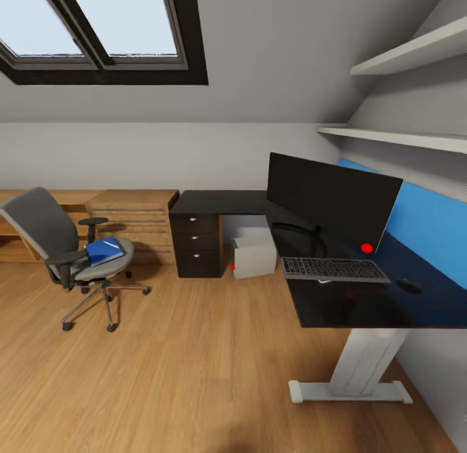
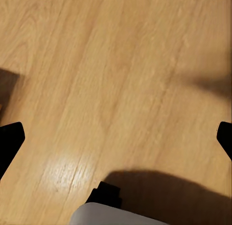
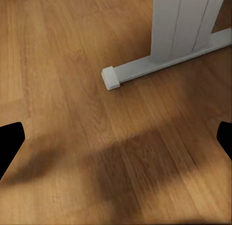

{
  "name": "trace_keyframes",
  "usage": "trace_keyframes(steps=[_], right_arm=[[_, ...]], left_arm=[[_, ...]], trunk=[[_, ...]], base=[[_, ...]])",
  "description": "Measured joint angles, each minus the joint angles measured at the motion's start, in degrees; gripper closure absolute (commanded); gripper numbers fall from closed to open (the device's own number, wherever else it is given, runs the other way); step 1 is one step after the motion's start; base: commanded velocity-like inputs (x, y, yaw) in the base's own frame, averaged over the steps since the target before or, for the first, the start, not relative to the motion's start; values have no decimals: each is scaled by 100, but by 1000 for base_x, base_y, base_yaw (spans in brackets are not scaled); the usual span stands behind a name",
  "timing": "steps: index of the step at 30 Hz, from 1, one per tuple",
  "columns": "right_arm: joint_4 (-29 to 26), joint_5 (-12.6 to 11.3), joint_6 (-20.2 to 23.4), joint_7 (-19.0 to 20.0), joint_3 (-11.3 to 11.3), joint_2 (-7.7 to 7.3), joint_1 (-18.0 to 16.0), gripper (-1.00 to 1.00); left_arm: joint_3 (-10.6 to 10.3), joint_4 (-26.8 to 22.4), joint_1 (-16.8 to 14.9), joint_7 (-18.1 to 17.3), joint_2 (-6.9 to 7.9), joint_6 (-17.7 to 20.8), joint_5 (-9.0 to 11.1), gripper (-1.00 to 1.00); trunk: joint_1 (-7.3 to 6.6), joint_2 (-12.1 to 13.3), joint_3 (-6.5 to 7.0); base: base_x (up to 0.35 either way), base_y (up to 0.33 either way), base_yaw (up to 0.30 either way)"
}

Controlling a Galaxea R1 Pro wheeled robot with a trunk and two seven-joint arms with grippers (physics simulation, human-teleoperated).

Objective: In the bedroom, organize the workspace by keeping the computer under the desk, ensuring the monitor is on the desk, placing the keyboard on the desk next to the monitor, placing the mouse on the desk next to the keyboard, moving the folder from the swivel chair onto the desk next to the mouse, stacking the notebook on top of the folder with the pen on top of the notebook, and positioning the swivel chair next to the desk.

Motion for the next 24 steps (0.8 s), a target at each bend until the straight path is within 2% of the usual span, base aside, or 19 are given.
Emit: trace_keyframes(steps=[4,8,24], right_arm=[[1,-1,-2,0,-3,-1,0,-100],[1,-1,-3,1,-4,5,0,-100],[1,7,-3,1,3,8,0,-100]], left_arm=[[-4,-1,0,2,-5,1,0,-100],[-5,-3,1,26,0,2,0,-100],[-4,-3,2,39,1,3,1,-100]], trunk=[[-88,160,72],[-176,321,144],[-527,963,431]], base=[[0,-115,-163],[0,-277,-92],[0,-315,-7]])
